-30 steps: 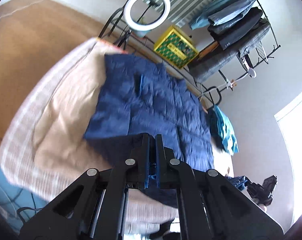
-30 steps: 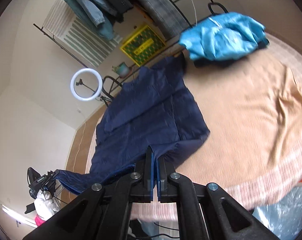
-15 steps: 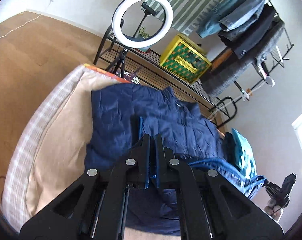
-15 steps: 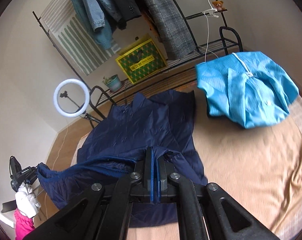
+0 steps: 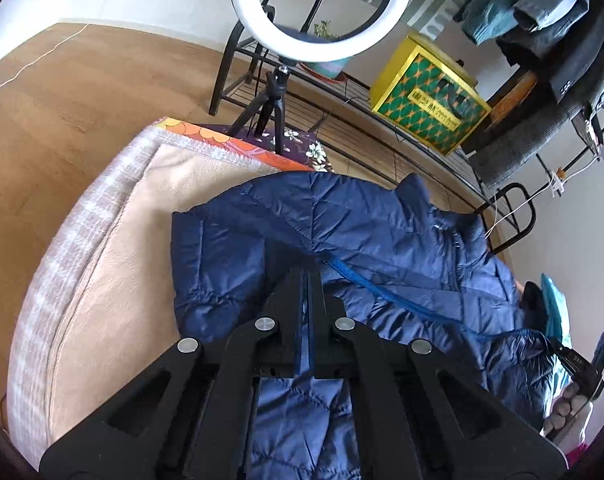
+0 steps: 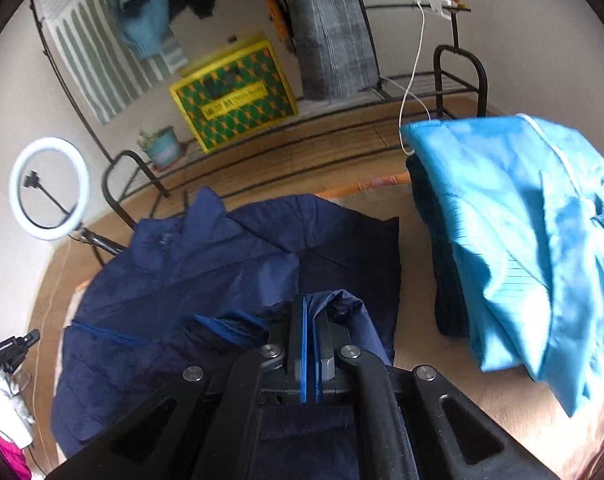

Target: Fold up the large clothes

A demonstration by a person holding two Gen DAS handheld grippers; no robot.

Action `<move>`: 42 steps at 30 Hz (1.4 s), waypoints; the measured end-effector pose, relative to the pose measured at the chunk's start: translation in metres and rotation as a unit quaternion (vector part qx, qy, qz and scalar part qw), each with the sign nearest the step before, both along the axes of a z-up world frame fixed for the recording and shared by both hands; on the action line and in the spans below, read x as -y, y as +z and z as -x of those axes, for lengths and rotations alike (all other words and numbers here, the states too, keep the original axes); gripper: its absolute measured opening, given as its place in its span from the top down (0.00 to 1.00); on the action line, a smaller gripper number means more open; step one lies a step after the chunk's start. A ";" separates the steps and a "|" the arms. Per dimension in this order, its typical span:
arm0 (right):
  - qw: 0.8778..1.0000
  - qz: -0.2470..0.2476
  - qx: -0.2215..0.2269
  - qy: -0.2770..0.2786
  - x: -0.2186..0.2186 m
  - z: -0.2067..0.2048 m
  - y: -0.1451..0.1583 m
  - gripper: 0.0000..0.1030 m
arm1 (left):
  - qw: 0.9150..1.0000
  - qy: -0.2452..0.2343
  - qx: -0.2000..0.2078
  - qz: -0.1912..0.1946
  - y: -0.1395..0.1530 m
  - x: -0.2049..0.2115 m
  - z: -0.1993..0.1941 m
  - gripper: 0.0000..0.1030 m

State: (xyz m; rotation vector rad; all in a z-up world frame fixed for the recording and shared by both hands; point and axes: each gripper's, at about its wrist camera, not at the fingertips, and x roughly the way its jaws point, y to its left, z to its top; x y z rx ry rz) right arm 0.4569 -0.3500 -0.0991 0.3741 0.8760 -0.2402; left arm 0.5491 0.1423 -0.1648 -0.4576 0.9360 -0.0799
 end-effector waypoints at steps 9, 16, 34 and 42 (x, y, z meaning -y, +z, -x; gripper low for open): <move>0.996 0.003 -0.017 0.093 0.019 -0.002 -0.013 0.51 | 0.995 -0.091 -0.022 -0.033 -0.029 0.014 -0.011 0.53; 0.990 0.019 -0.006 0.136 0.034 0.011 -0.014 0.40 | 0.989 -0.123 -0.028 -0.082 -0.044 0.038 -0.008 0.53; 0.976 0.103 -0.021 0.190 -0.003 0.002 -0.025 1.00 | 0.975 -0.121 0.010 -0.184 -0.042 0.060 0.004 1.00; 0.985 0.066 -0.012 0.159 0.010 -0.014 -0.021 0.41 | 0.982 -0.113 0.016 -0.152 -0.040 0.050 0.001 0.75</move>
